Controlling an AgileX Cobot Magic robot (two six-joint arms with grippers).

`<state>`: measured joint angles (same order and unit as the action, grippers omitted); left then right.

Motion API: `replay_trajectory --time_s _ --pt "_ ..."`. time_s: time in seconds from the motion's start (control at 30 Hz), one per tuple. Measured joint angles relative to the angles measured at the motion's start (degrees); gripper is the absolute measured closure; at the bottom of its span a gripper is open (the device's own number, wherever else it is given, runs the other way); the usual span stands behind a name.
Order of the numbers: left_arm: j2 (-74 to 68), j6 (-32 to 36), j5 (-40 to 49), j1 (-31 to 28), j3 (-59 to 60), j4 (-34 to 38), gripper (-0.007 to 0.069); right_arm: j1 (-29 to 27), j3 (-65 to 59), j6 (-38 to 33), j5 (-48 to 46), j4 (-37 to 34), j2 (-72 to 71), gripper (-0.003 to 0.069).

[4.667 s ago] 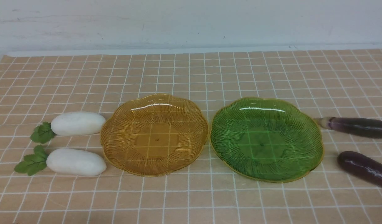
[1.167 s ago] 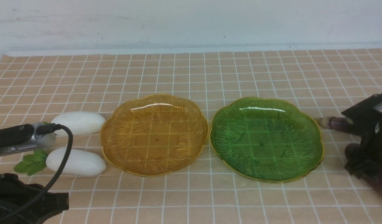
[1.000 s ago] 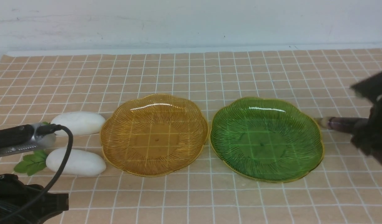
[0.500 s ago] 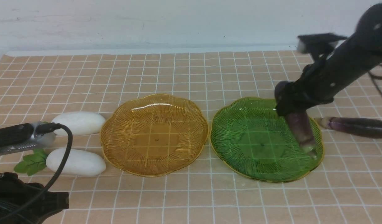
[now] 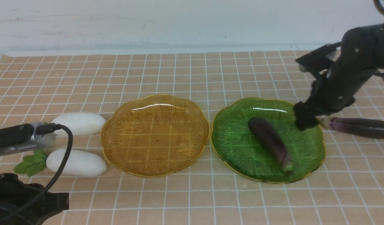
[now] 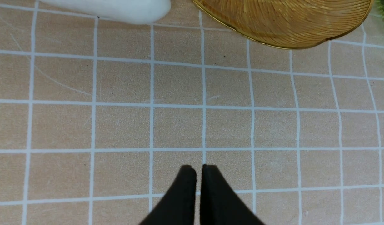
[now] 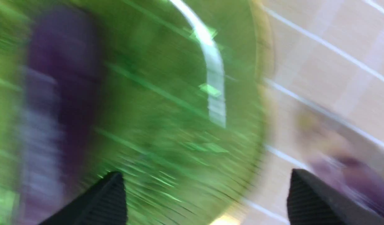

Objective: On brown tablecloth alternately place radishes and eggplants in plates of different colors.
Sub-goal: 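Put the eggplants into the green plate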

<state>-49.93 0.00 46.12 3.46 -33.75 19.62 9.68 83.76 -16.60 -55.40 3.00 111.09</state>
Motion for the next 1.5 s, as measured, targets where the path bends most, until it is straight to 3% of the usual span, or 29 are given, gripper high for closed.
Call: replay_trajectory --time_s 0.03,0.07,0.1,0.13,0.2,0.3,0.37,0.53,0.67,0.7,0.8,0.87,0.97,1.03,1.17,1.2,1.37,1.5 --pt "0.0 0.0 0.0 0.0 0.0 0.0 0.0614 -1.2 0.0 0.8 -1.2 2.5 0.0 0.0138" --pt "0.0 0.0 0.0 0.0 0.0 0.0 0.0614 -1.7 0.0 1.0 -1.5 3.1 0.0 0.0166" --pt "0.0 0.0 0.0 0.0 0.0 0.0 0.0614 -4.0 0.0 1.9 -2.3 5.4 0.0 0.0322" --pt "0.0 0.0 0.0 0.0 0.0 0.0 0.0614 -4.9 0.0 2.2 -2.2 6.1 0.0 0.0402" --pt "0.0 0.4 0.0 0.0 0.0 0.0 0.0614 -6.7 0.0 2.8 -1.9 6.9 0.0 0.0517" --pt "0.0 1.3 0.0 0.0 0.0 0.0 0.0614 -7.6 0.0 3.0 -1.0 9.0 0.1 0.0592" --pt "0.0 1.6 0.0 0.0 0.0 0.0 0.0614 -7.6 0.0 3.0 -0.8 10.1 0.1 0.0587" --pt "0.0 2.6 0.0 0.0 0.0 0.0 0.0614 -7.6 0.0 2.8 0.5 12.5 0.7 0.0447" --pt "0.0 2.6 0.0 0.0 0.0 0.0 0.0614 -7.6 0.0 2.5 2.1 14.1 2.7 0.0207" --pt "0.0 2.6 0.0 0.0 0.0 0.0 0.0614 -7.6 0.0 2.5 2.2 14.2 2.8 0.0196" --pt "0.0 2.6 0.0 0.0 0.0 0.0 0.0614 -7.6 0.0 2.4 3.3 18.1 5.9 0.0038" --pt "0.0 2.6 0.0 0.0 0.0 0.0 0.0614 -7.6 0.0 2.4 3.3 20.9 7.5 0.0002" --pt "0.0 2.7 0.0 0.0 0.0 0.0 0.0614 -7.6 0.0 2.4 3.8 25.1 9.7 -0.0008" --pt "0.0 2.7 0.0 0.0 0.0 0.0 0.0614 -7.6 0.3 2.4 3.4 25.6 10.1 0.0022" --pt "0.0 2.7 0.0 0.0 0.0 0.0 0.0614 -7.6 0.4 2.4 -0.6 29.1 10.4 0.0267" --pt "0.0 2.7 0.0 0.0 0.0 0.0 0.0614 -7.6 0.4 2.4 -2.0 29.7 10.4 0.0290" --pt "0.0 2.7 -0.1 0.0 0.0 0.0 0.0614 -7.6 0.2 4.8 -5.6 29.5 6.6 0.0279" --pt "0.0 2.7 -0.1 0.0 0.0 0.0 0.0614 -7.6 0.2 14.8 -12.0 21.4 -1.4 0.0279"
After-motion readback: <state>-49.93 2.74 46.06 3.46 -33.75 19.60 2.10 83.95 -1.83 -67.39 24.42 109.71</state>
